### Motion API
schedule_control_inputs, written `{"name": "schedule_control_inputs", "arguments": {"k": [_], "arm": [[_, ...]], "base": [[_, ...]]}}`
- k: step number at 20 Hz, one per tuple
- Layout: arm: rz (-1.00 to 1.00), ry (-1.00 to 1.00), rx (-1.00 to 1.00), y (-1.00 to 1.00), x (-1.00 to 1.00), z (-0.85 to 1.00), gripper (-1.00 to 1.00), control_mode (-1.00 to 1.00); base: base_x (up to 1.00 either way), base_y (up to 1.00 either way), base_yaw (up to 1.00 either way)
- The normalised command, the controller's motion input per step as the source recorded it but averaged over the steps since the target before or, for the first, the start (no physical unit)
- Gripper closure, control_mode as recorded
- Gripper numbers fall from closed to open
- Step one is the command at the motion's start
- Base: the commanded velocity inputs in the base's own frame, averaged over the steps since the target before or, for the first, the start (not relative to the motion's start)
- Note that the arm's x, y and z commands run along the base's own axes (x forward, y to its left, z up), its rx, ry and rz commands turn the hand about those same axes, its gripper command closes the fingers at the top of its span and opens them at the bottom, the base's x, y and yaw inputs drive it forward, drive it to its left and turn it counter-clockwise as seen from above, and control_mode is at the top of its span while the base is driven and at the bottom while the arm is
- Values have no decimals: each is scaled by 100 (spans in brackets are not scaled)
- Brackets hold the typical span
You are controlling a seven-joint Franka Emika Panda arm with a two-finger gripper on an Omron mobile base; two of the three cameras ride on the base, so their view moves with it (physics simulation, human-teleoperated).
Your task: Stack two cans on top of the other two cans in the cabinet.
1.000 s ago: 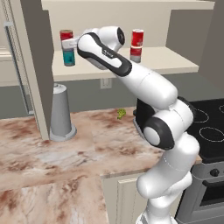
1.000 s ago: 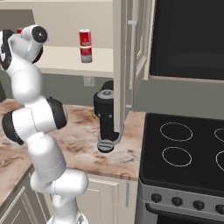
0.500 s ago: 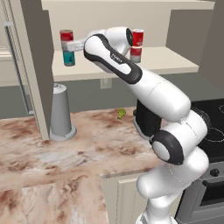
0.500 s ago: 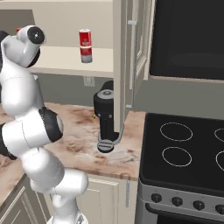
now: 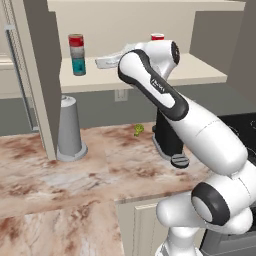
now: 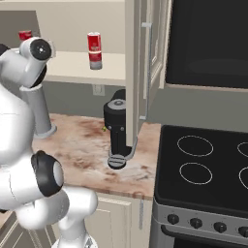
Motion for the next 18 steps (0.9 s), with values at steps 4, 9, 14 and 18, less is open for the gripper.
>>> {"name": "schedule_control_inputs", "arguments": {"k": [4,9,14,18], "arm": [[-14,10,0,-49,-64,-9,-100,-100],[-19,13,0,-40,-64,-6,-100,-100],[-22,14,0,-37,-61,-7,-100,-100],[-23,13,0,-36,-61,-9,-100,-100]], "base": [[0,0,0],[0,0,0],[0,0,0],[0,0,0]]}}
